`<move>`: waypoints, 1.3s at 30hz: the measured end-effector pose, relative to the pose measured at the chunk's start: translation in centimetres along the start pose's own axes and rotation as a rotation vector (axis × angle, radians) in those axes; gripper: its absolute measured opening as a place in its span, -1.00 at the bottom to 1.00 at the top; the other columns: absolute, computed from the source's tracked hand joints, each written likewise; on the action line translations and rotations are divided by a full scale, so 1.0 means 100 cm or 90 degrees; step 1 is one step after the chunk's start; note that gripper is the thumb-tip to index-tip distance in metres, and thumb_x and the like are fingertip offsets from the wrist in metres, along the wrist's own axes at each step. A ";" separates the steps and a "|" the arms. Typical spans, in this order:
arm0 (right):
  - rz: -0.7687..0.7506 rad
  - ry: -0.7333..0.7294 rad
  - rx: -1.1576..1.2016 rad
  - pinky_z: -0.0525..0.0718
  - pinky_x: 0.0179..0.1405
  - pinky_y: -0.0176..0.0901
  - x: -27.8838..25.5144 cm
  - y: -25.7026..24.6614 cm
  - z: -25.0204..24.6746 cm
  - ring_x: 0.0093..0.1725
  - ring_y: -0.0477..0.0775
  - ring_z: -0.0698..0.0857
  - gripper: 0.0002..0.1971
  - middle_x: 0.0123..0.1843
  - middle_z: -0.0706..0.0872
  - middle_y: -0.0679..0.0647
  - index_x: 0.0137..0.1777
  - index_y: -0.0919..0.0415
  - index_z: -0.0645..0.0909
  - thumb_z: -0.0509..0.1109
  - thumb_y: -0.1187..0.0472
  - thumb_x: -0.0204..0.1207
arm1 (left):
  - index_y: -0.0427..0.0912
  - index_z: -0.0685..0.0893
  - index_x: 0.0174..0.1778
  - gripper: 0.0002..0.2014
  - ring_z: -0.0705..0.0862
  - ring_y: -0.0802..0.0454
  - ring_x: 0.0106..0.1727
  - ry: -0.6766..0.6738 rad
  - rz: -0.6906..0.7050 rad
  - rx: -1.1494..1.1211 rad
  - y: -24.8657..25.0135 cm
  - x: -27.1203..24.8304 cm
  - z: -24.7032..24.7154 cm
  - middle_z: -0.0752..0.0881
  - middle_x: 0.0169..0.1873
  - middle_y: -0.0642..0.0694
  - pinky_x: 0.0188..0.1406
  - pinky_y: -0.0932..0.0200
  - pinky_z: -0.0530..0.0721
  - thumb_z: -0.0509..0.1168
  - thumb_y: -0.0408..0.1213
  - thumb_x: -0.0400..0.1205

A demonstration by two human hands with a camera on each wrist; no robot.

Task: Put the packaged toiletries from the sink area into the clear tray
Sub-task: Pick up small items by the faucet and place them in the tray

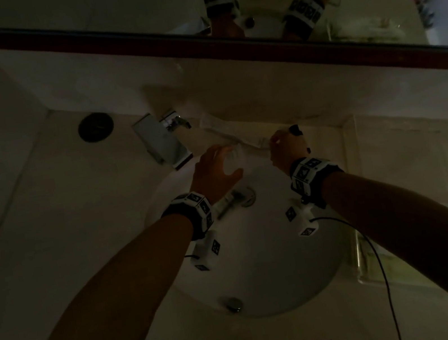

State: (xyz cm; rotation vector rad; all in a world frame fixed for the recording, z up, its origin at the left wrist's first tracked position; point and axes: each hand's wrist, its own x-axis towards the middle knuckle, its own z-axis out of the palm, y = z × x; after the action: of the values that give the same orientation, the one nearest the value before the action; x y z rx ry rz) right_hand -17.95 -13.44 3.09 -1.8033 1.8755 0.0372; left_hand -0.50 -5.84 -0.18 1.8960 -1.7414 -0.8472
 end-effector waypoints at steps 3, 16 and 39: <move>0.002 0.050 0.069 0.70 0.13 0.20 0.000 0.004 -0.003 0.18 0.37 0.67 -0.72 0.26 0.60 0.33 0.24 0.27 0.62 0.17 0.31 0.63 | -0.07 0.35 0.53 -0.37 0.38 -0.16 0.50 0.000 -0.001 0.006 0.005 -0.002 -0.002 0.36 0.51 -0.14 0.49 -0.09 0.39 0.36 0.00 0.57; 0.020 0.067 0.195 0.75 0.04 0.21 -0.033 0.040 -0.028 0.00 0.30 0.75 -0.61 0.13 0.75 0.21 0.42 0.07 0.53 0.09 0.24 0.64 | 0.17 0.09 0.63 -0.21 0.11 -0.19 0.66 0.040 0.010 -0.014 0.027 -0.009 -0.002 -0.03 0.67 -0.17 0.56 -0.21 0.29 0.38 0.04 0.54; -0.010 0.133 0.079 0.51 -0.13 -0.11 -0.114 0.145 -0.059 0.04 0.29 0.66 -0.79 0.12 0.65 0.24 0.15 0.09 0.63 0.23 0.09 0.64 | -0.12 0.38 -0.38 -0.71 0.56 -0.19 -0.09 -0.165 0.101 0.177 0.112 -0.042 0.034 0.50 -0.29 -0.15 0.09 -0.06 0.39 0.19 -0.21 0.66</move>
State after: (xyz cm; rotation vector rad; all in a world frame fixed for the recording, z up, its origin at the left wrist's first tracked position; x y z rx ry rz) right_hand -34.00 -3.62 7.68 -1.7941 1.9584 -0.2763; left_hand -11.13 -2.75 5.55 1.8479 -2.2353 -0.8595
